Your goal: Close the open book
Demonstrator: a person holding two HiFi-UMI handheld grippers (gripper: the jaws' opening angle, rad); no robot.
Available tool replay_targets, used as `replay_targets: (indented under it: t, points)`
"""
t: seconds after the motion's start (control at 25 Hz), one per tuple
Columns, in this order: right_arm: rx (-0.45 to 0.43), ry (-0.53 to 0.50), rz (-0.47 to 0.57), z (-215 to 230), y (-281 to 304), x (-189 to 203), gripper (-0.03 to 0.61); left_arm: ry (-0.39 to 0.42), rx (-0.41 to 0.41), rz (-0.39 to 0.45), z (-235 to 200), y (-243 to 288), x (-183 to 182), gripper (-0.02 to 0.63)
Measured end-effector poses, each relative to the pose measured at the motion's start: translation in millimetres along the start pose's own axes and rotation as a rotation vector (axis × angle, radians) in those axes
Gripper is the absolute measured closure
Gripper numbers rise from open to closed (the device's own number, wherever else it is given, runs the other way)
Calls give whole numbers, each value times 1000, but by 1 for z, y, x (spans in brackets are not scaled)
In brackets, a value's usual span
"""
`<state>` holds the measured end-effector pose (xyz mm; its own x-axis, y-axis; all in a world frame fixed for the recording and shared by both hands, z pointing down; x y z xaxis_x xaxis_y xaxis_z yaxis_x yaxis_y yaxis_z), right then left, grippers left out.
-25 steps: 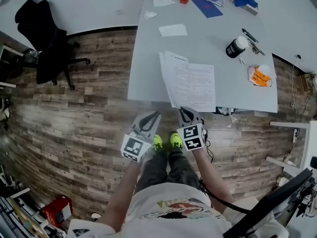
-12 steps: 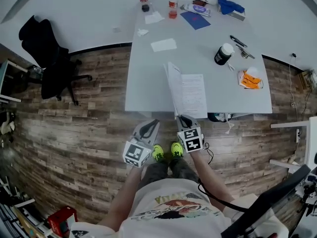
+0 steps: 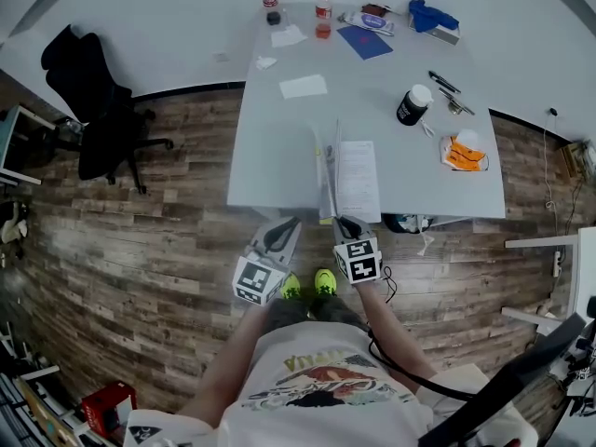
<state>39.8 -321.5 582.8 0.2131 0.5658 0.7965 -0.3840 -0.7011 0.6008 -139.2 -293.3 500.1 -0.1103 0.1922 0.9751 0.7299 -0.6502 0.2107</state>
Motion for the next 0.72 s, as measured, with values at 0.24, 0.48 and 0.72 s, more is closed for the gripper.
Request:
replay_targets:
  t: [0.24, 0.48, 0.72]
  points:
    - [2, 58, -8, 17, -6, 12, 545, -22, -15, -14, 6, 9, 4, 600]
    - [-4, 108, -19, 32, -6, 22, 545, -17, -24, -28, 13, 17, 3, 600]
    - [0, 148, -48, 48, -1, 31, 545, -31, -32, -29, 17, 26, 7, 600]
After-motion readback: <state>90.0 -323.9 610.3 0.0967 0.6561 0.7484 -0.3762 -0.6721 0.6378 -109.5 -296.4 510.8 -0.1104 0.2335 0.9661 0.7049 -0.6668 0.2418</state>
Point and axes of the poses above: the fingertips, and each gripper's own axes: y forward along the fingers, z to its right, x out of its underside, the point moved 8 cm from there along -y, backward along the fingers, and after that the axes turned 5 degrees about x, right-handed, at the moved point
